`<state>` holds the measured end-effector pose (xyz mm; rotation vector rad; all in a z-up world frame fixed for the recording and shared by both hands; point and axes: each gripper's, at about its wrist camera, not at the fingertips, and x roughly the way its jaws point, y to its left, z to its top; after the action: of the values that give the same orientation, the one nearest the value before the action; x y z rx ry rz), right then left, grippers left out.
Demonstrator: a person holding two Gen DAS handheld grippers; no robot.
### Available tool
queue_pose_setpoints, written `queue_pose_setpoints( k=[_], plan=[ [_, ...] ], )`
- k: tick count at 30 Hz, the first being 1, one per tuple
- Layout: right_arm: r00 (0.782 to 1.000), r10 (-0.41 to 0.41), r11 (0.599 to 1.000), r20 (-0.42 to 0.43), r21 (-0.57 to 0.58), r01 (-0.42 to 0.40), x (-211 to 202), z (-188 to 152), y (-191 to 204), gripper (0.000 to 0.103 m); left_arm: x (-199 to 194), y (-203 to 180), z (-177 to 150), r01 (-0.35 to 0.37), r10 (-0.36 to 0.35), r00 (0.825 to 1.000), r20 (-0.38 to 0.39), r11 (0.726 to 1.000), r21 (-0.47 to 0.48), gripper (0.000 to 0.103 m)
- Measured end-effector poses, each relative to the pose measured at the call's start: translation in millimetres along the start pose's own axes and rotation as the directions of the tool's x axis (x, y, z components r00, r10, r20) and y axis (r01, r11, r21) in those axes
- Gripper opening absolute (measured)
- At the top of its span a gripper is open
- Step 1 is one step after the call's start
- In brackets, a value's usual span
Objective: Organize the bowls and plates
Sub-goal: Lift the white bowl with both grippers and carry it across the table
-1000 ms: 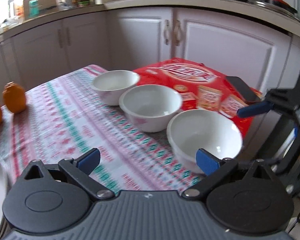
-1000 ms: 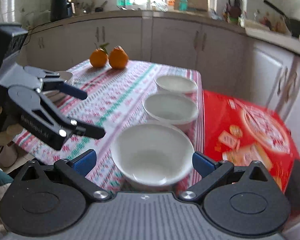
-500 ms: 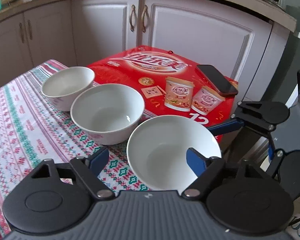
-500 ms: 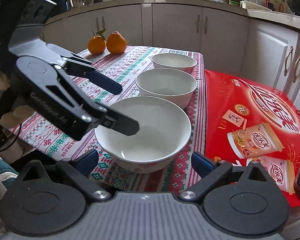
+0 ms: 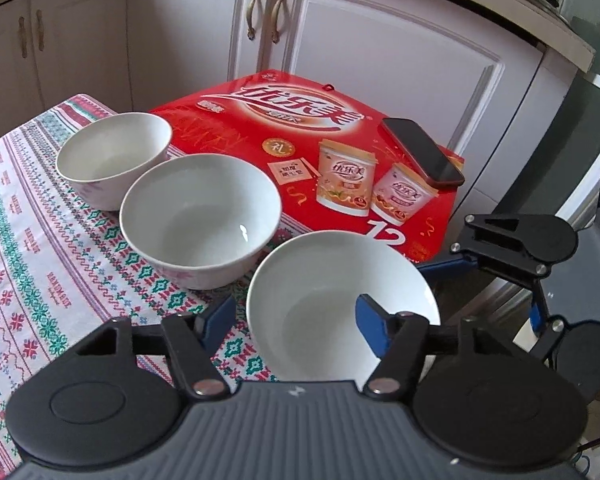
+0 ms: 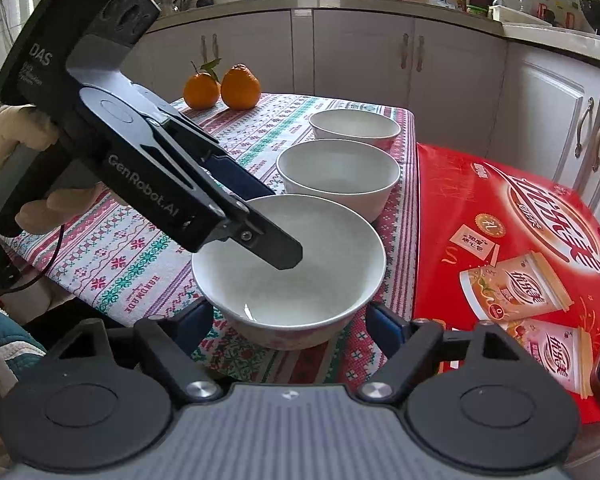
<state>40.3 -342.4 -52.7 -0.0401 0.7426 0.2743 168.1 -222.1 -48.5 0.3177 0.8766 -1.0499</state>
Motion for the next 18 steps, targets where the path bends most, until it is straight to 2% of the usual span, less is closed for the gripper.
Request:
queue_pose_setpoints(
  k=[5, 18],
  plan=[
    [1.000, 0.002, 1.000, 0.001, 0.003, -0.002, -0.6, -0.1, 0.1, 0.085, 2.6, 1.4, 0.4, 0.009, -0.009, 1.000, -0.004, 1.000, -0.002, 0.055],
    [1.000, 0.017, 1.000, -0.009, 0.013, -0.017, -0.1, 6.0, 1.3, 0.084, -4.5, -0.2, 0.4, 0.013, -0.013, 1.000, 0.007, 1.000, 0.004, 0.055]
  ],
)
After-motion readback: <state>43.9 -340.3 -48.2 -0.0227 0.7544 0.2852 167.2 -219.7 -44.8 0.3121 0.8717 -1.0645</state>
